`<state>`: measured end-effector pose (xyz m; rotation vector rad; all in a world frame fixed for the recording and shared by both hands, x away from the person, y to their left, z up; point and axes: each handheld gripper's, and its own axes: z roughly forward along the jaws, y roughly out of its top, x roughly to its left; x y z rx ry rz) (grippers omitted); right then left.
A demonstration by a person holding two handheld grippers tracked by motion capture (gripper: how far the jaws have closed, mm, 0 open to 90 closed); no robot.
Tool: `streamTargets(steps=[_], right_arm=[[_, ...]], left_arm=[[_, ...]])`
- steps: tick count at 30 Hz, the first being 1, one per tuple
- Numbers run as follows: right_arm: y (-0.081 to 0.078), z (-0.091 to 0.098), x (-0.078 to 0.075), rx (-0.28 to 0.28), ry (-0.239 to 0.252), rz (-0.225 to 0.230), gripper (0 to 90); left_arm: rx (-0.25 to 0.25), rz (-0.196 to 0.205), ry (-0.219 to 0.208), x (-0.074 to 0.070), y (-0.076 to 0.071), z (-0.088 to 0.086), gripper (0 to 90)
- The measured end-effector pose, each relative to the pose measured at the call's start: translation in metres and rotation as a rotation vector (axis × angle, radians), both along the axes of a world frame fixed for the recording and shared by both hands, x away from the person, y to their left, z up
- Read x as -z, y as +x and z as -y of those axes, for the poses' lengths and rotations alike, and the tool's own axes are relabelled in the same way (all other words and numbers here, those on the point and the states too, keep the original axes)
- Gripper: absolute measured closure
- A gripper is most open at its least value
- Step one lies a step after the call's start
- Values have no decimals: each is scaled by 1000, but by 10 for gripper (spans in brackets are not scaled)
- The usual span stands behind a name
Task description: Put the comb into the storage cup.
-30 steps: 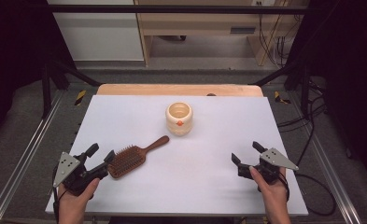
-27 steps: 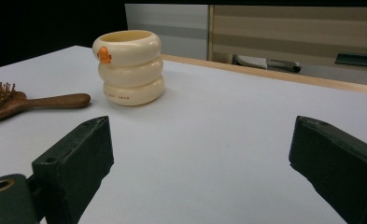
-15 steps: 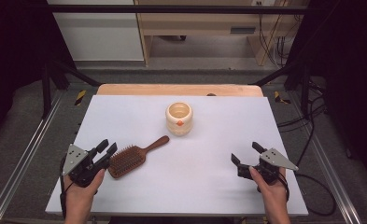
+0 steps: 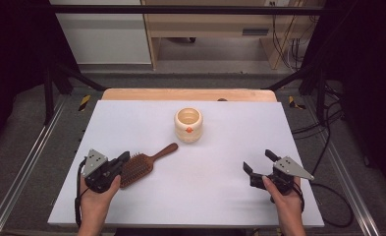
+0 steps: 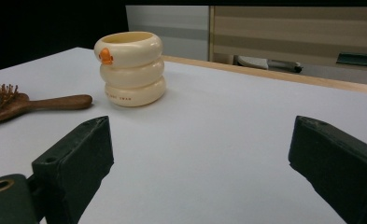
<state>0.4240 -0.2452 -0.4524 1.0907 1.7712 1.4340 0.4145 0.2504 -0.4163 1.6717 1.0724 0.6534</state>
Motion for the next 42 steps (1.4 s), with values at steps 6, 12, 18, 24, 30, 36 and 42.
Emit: streamTargets(steps=[6,12,18,24,30,36,42], right_arm=[[0,0,0,-2,-1,-1,70],[0,-1,0,0,-5,-3,70],[0,-1,0,-4,-7,-4,70],[0,-2,0,-6,-14,-1,70],[0,-2,0,-6,-12,0,71],[0,-2,-1,-9,-16,0,71],[0,-2,-1,-11,-16,2,71]], left_arm=[[26,-37,8,11,-9,-8,900],[39,-84,9,21,-20,-22,900],[57,-139,15,31,-28,-25,900],[100,-194,73,41,-34,-19,900],[121,-247,108,51,-33,-14,900],[122,-292,126,57,-29,-15,900],[110,-318,139,61,-26,-15,900]])
